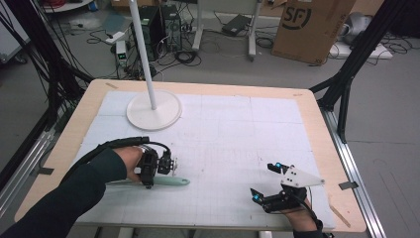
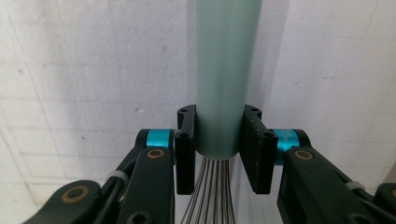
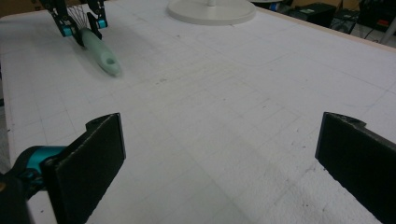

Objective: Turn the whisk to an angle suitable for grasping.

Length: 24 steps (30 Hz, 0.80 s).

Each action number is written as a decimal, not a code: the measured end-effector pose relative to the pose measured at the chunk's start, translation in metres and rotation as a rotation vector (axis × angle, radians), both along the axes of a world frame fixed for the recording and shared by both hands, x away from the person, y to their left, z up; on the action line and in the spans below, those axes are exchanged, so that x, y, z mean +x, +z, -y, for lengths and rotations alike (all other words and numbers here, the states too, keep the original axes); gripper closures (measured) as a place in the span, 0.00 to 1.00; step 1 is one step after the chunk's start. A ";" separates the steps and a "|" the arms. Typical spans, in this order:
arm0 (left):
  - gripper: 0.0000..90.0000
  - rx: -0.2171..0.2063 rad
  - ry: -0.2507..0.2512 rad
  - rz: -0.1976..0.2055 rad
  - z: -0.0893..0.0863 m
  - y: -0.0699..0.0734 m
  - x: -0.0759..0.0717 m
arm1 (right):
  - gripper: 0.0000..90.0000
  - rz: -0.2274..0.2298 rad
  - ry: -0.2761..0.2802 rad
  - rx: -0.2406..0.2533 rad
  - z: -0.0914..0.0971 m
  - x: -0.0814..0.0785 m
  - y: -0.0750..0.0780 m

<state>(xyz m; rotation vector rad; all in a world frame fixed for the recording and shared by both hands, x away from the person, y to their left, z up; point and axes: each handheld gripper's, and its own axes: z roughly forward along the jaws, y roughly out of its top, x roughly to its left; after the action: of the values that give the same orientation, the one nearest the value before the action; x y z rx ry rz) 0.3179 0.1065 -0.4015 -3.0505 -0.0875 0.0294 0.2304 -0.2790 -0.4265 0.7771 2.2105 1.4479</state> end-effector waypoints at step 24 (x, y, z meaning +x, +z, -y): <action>0.59 -0.054 0.172 -0.047 -0.003 0.000 0.007 | 0.00 0.001 0.001 -0.001 0.000 0.000 0.000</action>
<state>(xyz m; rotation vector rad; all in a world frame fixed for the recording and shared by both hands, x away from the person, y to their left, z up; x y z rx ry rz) 0.3250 0.1095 -0.4014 -3.0840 -0.3517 0.1163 0.2304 -0.2791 -0.4263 0.7749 2.2114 1.4481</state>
